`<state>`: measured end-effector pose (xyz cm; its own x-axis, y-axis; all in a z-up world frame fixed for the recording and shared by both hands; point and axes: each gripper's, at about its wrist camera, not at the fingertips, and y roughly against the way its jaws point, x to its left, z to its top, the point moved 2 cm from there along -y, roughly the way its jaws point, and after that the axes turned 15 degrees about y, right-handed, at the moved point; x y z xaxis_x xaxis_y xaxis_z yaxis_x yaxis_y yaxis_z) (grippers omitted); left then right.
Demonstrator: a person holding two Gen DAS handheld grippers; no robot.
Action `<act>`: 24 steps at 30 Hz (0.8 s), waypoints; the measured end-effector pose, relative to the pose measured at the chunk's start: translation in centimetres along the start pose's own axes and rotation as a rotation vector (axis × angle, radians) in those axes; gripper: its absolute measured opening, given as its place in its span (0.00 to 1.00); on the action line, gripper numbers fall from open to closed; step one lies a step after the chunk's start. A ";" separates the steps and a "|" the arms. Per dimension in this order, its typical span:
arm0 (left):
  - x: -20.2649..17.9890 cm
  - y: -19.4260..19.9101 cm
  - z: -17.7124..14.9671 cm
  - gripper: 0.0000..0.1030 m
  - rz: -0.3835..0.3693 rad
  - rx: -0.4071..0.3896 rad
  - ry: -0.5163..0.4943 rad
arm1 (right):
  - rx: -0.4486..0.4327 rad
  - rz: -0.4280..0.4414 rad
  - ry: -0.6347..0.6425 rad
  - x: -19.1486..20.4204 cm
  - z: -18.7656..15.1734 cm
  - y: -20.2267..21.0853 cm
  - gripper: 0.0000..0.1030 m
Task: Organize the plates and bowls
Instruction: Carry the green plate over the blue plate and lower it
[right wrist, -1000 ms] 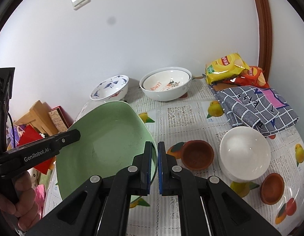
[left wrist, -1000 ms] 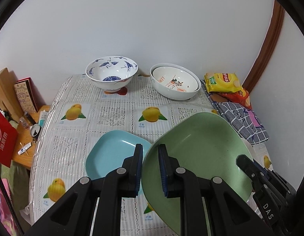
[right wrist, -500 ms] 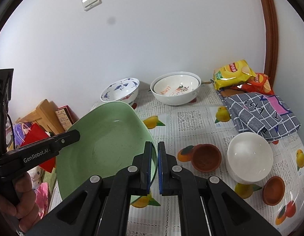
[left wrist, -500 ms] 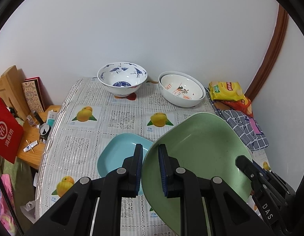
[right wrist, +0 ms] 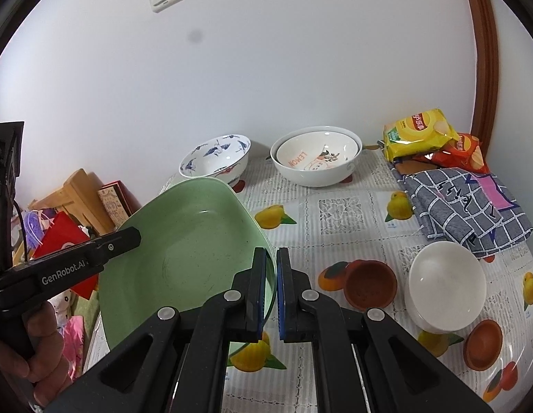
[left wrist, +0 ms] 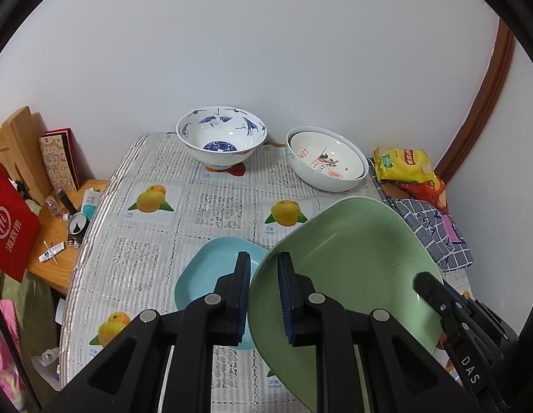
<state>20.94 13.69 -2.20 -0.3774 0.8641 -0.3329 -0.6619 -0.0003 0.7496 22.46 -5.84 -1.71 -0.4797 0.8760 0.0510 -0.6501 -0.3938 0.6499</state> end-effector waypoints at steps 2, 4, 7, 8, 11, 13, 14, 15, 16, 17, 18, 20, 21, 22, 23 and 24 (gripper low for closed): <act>0.2 -0.3 0.0 0.15 0.001 0.005 0.005 | 0.003 -0.003 0.007 0.1 0.1 -0.3 0.06; 0.6 -0.7 0.2 0.15 0.004 0.009 0.011 | 0.008 -0.002 0.010 0.3 0.2 -0.7 0.06; 1.2 -1.3 0.4 0.15 0.008 0.016 0.022 | 0.018 0.001 0.017 0.7 0.2 -1.4 0.06; 1.5 -1.5 0.5 0.15 0.011 0.019 0.024 | 0.022 0.003 0.019 0.8 0.2 -1.7 0.06; 2.2 -2.2 0.6 0.15 0.021 0.026 0.033 | 0.035 0.011 0.025 1.3 0.1 -2.6 0.06; 2.8 -2.7 0.6 0.15 0.030 0.036 0.043 | 0.044 0.016 0.032 1.7 0.0 -3.3 0.06; 3.1 -3.0 0.6 0.15 0.035 0.040 0.047 | 0.052 0.019 0.034 1.9 0.0 -3.7 0.06; 3.5 -3.3 0.6 0.15 0.040 0.043 0.051 | 0.059 0.023 0.036 2.1 -0.1 -4.1 0.06; 3.8 -3.4 0.6 0.15 0.044 0.046 0.055 | 0.064 0.026 0.039 2.3 -0.2 -4.4 0.06; 4.2 -3.6 0.6 0.15 0.048 0.050 0.059 | 0.071 0.030 0.042 2.6 -0.3 -4.8 0.06; 4.5 -3.9 0.7 0.15 0.053 0.054 0.062 | 0.077 0.034 0.044 2.9 -0.4 -5.2 0.06; 5.2 -4.3 0.7 0.15 0.062 0.060 0.069 | 0.088 0.042 0.048 3.3 -0.5 -5.8 0.06; 5.6 -4.6 0.6 0.15 0.069 0.065 0.074 | 0.094 0.047 0.050 3.5 -0.6 -6.3 0.06; 6.0 -4.8 0.6 0.15 0.072 0.068 0.078 | 0.100 0.051 0.052 3.7 -0.7 -6.6 0.06; 6.3 -5.1 0.5 0.15 0.077 0.073 0.083 | 0.109 0.057 0.055 3.9 -0.9 -7.1 0.06; 6.7 -5.5 0.4 0.15 0.082 0.079 0.089 | 0.115 0.060 0.058 4.1 -1.0 -7.4 0.06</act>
<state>22.30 19.66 -8.29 -0.4865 0.8148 -0.3153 -0.5749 -0.0268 0.8178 24.75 0.45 -7.06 -0.5506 0.8332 0.0505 -0.5493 -0.4072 0.7297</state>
